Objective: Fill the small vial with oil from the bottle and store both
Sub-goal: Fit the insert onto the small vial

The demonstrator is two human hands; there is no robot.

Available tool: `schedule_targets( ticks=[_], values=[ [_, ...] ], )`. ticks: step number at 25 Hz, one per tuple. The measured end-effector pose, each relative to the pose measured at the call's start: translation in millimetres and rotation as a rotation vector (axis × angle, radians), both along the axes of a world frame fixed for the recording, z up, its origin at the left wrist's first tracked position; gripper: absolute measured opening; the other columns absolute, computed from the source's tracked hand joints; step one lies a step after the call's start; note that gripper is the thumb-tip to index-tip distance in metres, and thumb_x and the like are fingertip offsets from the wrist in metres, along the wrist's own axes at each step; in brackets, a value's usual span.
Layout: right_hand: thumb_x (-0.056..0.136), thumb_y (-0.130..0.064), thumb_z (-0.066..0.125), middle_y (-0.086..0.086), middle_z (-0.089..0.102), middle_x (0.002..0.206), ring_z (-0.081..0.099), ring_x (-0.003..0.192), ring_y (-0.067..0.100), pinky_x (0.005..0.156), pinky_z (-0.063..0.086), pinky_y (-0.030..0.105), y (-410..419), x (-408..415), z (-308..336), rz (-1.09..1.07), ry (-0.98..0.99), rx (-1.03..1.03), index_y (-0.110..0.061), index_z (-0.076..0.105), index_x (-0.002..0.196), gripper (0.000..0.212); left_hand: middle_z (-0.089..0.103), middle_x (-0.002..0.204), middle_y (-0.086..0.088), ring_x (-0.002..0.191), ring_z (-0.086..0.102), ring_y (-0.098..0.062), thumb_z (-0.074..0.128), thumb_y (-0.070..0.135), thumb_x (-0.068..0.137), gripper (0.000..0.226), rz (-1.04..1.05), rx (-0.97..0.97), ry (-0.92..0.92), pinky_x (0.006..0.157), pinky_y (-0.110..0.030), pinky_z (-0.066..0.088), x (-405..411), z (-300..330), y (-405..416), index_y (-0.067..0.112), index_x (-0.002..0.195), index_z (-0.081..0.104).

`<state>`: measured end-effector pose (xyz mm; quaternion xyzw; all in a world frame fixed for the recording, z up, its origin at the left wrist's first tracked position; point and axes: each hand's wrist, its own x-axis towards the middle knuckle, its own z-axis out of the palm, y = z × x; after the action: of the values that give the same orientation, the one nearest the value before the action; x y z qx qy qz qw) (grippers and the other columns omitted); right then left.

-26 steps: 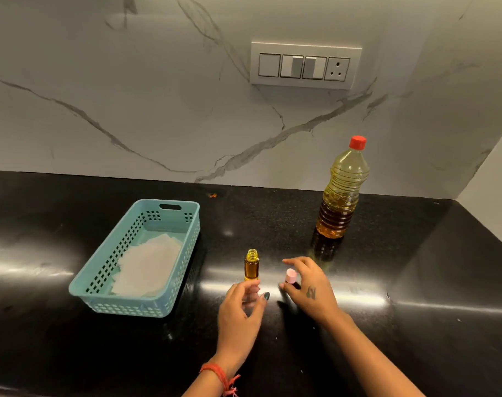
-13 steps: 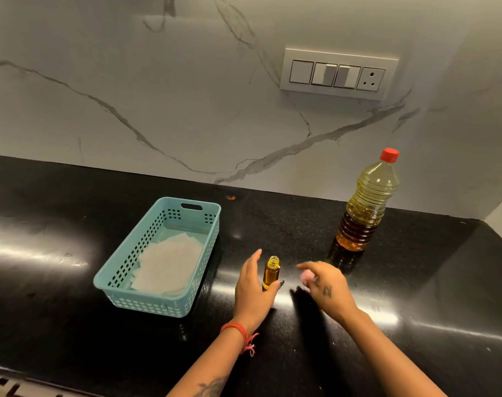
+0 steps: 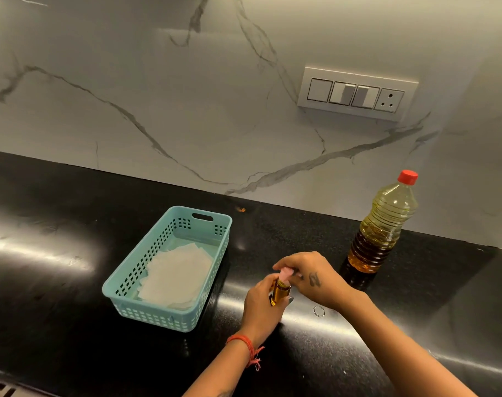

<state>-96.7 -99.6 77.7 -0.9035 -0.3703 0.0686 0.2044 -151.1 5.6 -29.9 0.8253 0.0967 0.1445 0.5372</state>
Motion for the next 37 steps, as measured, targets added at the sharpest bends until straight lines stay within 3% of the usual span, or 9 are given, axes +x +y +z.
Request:
schedule_targets(
  ticks=[9, 15, 18, 20, 25, 30, 32, 35, 37],
  values=[
    [0.090, -0.019, 0.058, 0.003, 0.064, 0.113, 0.061, 0.101, 0.016, 0.085, 0.051, 0.023, 5.6, 8.9, -1.2, 0.021, -0.020, -0.209, -0.018, 0.061, 0.118, 0.027, 0.065, 0.092, 0.003, 0.078, 0.058, 0.001, 0.069, 0.017, 0.079, 0.025, -0.016, -0.007, -0.038, 0.065, -0.006, 0.043, -1.5, 2.6, -1.3, 0.025, 0.101, 0.062],
    [0.083, -0.057, 0.056, 0.004, 0.070, 0.094, 0.061, 0.076, 0.012, 0.062, 0.043, 0.016, -2.6, 9.8, 3.8, 0.001, -0.110, -0.331, -0.013, 0.066, 0.106, 0.050, 0.062, 0.089, -0.004, 0.074, 0.055, 0.014, 0.063, 0.010, 0.084, 0.014, -0.029, 0.007, -0.060, 0.058, -0.001, 0.040, -4.7, 6.9, -2.5, 0.012, 0.099, 0.063],
    [0.087, -0.026, 0.062, -0.001, 0.063, 0.115, 0.061, 0.098, 0.014, 0.076, 0.043, 0.015, -7.0, 9.5, 13.7, 0.104, -0.089, -0.158, -0.023, 0.054, 0.129, 0.043, 0.064, 0.089, 0.000, 0.076, 0.054, 0.012, 0.067, 0.014, 0.082, 0.021, -0.024, 0.016, -0.064, 0.061, -0.002, 0.039, -5.2, 6.2, -1.9, 0.021, 0.101, 0.063],
    [0.088, -0.013, 0.060, 0.001, 0.063, 0.115, 0.061, 0.102, 0.015, 0.079, 0.046, 0.017, -2.8, 9.1, 13.7, 0.146, -0.091, -0.157, -0.021, 0.061, 0.122, 0.035, 0.064, 0.089, 0.001, 0.076, 0.053, 0.013, 0.068, 0.014, 0.080, 0.025, -0.021, 0.030, -0.059, 0.062, -0.002, 0.038, -4.5, 5.7, -1.7, 0.023, 0.102, 0.063],
    [0.090, -0.050, 0.047, 0.003, 0.068, 0.083, 0.060, 0.070, 0.010, 0.055, 0.035, 0.013, 0.7, 10.4, 7.2, -0.001, -0.178, -0.291, -0.012, 0.069, 0.094, 0.045, 0.065, 0.095, -0.001, 0.077, 0.057, 0.003, 0.065, 0.013, 0.083, 0.030, -0.022, 0.037, -0.050, 0.063, -0.001, 0.040, -4.7, 5.8, -2.1, 0.019, 0.112, 0.061],
    [0.089, -0.017, 0.059, 0.001, 0.064, 0.113, 0.061, 0.098, 0.014, 0.074, 0.044, 0.015, -2.2, 6.7, 8.8, 0.167, -0.133, -0.176, -0.022, 0.062, 0.120, 0.032, 0.064, 0.088, 0.007, 0.075, 0.056, 0.000, 0.068, 0.020, 0.082, 0.029, -0.025, 0.048, -0.027, 0.065, -0.004, 0.041, -3.8, 4.2, -1.6, 0.022, 0.109, 0.060],
    [0.091, -0.024, 0.057, 0.004, 0.066, 0.105, 0.063, 0.091, 0.014, 0.071, 0.045, 0.015, 1.2, 7.9, 3.8, 0.112, -0.137, -0.223, -0.017, 0.067, 0.111, 0.023, 0.064, 0.091, 0.004, 0.076, 0.057, 0.003, 0.067, 0.015, 0.082, 0.030, -0.032, 0.024, -0.032, 0.065, -0.001, 0.041, -4.8, 5.2, -2.0, 0.021, 0.111, 0.060],
    [0.091, -0.050, 0.045, 0.001, 0.063, 0.071, 0.057, 0.061, 0.009, 0.052, 0.034, 0.014, -1.2, 11.5, 6.5, -0.022, -0.199, -0.306, -0.011, 0.067, 0.083, 0.046, 0.065, 0.091, 0.005, 0.078, 0.057, 0.003, 0.065, 0.012, 0.083, 0.032, -0.034, 0.025, -0.038, 0.065, 0.001, 0.040, -5.7, 6.7, -1.9, 0.021, 0.113, 0.060],
    [0.089, -0.046, 0.052, -0.002, 0.065, 0.080, 0.058, 0.068, 0.008, 0.058, 0.038, 0.015, -6.1, 12.9, 8.5, 0.022, -0.201, -0.232, -0.014, 0.068, 0.095, 0.036, 0.063, 0.082, 0.009, 0.071, 0.056, 0.006, 0.067, 0.013, 0.082, 0.031, -0.026, 0.041, -0.043, 0.061, 0.000, 0.038, -5.9, 7.0, -1.8, 0.020, 0.111, 0.060]
  ],
)
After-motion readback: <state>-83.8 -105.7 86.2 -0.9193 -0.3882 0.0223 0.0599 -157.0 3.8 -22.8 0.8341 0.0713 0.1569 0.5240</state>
